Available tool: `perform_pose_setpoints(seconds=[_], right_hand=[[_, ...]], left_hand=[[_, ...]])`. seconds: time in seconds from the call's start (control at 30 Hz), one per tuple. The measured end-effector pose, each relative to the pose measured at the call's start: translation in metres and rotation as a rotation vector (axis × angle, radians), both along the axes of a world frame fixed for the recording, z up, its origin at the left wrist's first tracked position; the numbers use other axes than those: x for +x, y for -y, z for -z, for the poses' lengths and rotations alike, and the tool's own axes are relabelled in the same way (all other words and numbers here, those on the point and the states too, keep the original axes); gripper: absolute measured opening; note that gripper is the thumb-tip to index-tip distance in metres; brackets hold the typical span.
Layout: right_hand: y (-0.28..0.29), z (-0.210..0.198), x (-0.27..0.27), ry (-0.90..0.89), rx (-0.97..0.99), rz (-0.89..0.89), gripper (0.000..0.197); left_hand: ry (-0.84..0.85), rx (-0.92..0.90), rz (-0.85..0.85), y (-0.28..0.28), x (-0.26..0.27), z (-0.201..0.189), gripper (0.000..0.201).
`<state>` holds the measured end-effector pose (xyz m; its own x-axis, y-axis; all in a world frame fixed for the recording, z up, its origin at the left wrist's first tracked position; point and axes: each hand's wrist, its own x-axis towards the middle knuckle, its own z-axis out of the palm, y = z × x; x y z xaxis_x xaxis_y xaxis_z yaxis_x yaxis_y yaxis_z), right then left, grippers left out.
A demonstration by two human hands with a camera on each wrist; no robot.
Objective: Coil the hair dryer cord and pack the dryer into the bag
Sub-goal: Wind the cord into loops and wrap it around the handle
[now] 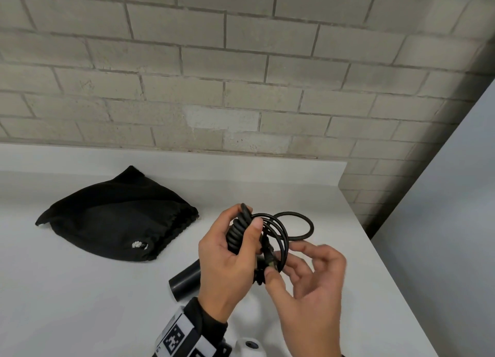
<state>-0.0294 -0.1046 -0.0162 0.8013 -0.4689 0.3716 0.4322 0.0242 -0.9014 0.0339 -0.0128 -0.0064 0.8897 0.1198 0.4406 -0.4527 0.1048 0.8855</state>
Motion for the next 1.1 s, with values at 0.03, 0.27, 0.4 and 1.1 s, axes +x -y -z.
perform_pose_setpoints(seconds=[0.03, 0.27, 0.4, 1.1], right_hand=[[-0.002, 0.001, -0.001, 0.042, -0.083, 0.072, 0.057], [0.006, -0.002, -0.006, 0.059, -0.600, 0.232, 0.029], [0.013, -0.002, -0.006, 0.077, -0.665, 0.204, 0.025], [0.006, -0.033, -0.018, -0.225, -0.167, 0.035, 0.011]], left_hand=[[-0.002, 0.002, 0.001, 0.001, -0.001, 0.000, 0.035], [0.029, 0.042, -0.016, 0.004, -0.003, 0.004, 0.027], [0.039, 0.070, -0.035, 0.004, -0.001, 0.004, 0.030], [0.086, 0.098, -0.051, 0.008, -0.004, -0.001, 0.031]])
